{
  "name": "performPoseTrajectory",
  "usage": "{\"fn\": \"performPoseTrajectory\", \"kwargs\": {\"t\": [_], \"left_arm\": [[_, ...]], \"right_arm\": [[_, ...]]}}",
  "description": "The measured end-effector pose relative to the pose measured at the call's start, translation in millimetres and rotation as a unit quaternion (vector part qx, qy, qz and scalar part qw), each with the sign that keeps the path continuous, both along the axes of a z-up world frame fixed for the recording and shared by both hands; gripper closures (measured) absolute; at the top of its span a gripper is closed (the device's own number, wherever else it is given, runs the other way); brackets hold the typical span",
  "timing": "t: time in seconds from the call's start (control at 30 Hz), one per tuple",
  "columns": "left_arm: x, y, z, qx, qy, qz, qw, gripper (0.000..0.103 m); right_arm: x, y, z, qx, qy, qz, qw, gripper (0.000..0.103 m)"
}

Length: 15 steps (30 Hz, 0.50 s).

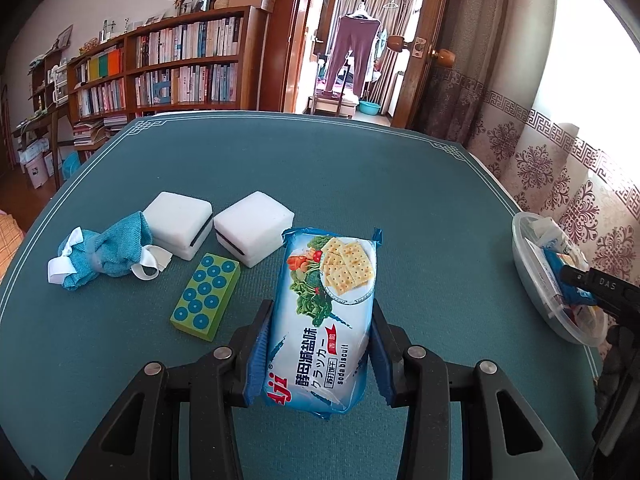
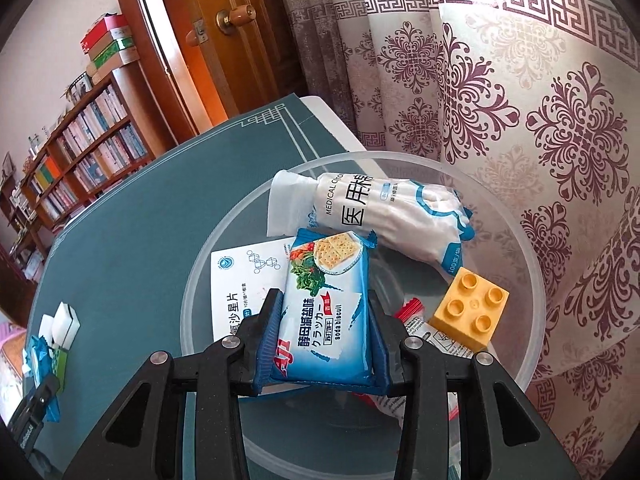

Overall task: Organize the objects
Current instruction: 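Carry the cracker packet into the clear bowl and open the right gripper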

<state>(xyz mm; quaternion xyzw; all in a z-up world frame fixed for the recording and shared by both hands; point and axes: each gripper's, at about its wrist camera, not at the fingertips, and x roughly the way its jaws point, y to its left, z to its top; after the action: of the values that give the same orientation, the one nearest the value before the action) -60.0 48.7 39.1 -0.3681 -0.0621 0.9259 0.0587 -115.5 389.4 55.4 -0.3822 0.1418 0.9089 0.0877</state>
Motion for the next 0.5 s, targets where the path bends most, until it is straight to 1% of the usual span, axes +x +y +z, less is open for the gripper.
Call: {"fn": "performPoseTrajectory", "kwargs": {"t": [0.13, 0.3, 0.5], "left_arm": [[0, 2, 2, -0.001, 0.002, -0.003, 1.0000, 0.057], [-2, 5, 1, -0.004, 0.004, -0.005, 1.0000, 0.057], [-1, 7, -1, -0.011, 0.002, -0.007, 0.9999, 0.057]], "right_arm": [[6, -5, 2, 0.014, 0.006, 0.003, 1.000, 0.059], [21, -11, 8, 0.034, 0.024, 0.004, 0.999, 0.056], [52, -16, 14, 0.048, 0.051, -0.006, 0.998, 0.051]]}}
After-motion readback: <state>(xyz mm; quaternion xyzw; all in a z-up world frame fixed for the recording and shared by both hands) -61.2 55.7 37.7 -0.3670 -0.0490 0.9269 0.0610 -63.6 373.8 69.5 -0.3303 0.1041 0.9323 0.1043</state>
